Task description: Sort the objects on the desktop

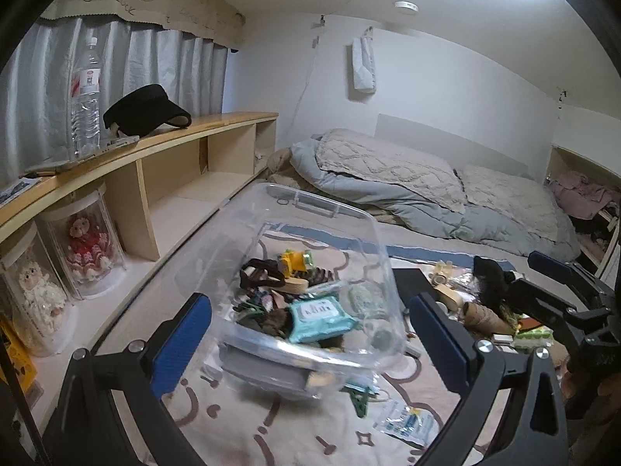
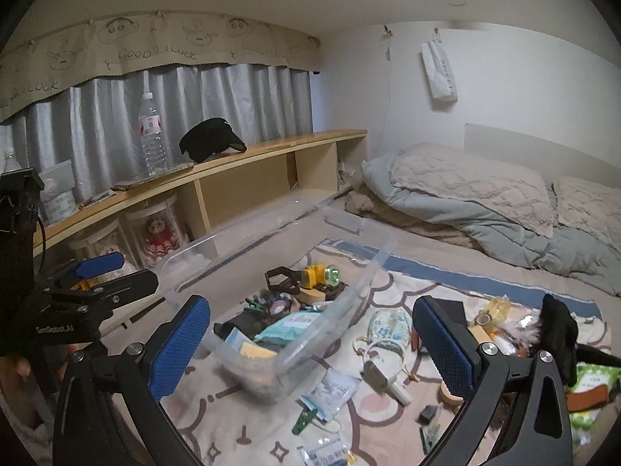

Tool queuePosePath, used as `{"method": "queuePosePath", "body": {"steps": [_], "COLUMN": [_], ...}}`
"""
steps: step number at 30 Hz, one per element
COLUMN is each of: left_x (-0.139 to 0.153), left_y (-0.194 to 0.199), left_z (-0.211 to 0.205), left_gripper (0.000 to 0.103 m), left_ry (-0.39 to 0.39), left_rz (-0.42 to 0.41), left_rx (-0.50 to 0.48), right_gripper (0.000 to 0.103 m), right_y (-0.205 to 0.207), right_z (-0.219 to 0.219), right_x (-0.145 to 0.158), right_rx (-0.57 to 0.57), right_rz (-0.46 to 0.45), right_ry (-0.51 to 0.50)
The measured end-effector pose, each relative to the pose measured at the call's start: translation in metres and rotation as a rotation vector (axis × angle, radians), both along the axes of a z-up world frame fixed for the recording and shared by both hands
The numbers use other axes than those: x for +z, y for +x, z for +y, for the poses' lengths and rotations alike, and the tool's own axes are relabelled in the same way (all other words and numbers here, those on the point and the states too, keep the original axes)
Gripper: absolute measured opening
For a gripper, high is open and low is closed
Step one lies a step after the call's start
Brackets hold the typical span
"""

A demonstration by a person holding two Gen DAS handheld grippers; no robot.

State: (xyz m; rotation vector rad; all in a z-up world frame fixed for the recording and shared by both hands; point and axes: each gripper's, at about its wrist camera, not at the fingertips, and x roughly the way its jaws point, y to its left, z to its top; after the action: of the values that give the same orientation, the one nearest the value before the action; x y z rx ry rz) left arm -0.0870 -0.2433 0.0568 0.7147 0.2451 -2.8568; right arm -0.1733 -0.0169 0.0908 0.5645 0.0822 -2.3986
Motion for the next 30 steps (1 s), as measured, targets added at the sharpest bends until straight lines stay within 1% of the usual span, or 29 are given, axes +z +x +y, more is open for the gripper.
{"method": "queuePosePath", "body": {"steps": [3,10,12,18,25,30], "left_x": [-0.001,-0.006,-0.009,-0.022,-0.034,-0.043], "left_y": [0.007,0.023,0.027,0.041,0.057,0.067], "left_z": [0.014,0.046,0.055,0.082,0.105,0.118], "left_gripper": [0.103,0.103,0.103,0.103,0.103,0.103], "left_ry": [0.009,0.000,-0.006,-0.057,-0.073,-0.066], "left_rz": [-0.002,0.000,0.000,-0.011,-0.015,-0.028], "left_rx": [-0.007,-0.024,-0.028,-0.018,-0.014,-0.015], "right_gripper": [0.103,0.103,0.103,0.103,0.103,0.103], "right_y": [0.010,0.031,0.035,0.052,0.069,0.079], "right_z": [0.015,0.051,0.060,0.089,0.110,0.122], "right_x": [-0.001,-0.009,-0.012,-0.024,-0.033,-0.040], "right_rx": [-0.027,-0.090,-0.096,-0.112,-0.130,-0.141], "right_rz": [0.017,0.045,0.040,0.032,0.043,0.047], "right_ry": [0.011,0.065,0.065,0.049,0.056,0.064]}}
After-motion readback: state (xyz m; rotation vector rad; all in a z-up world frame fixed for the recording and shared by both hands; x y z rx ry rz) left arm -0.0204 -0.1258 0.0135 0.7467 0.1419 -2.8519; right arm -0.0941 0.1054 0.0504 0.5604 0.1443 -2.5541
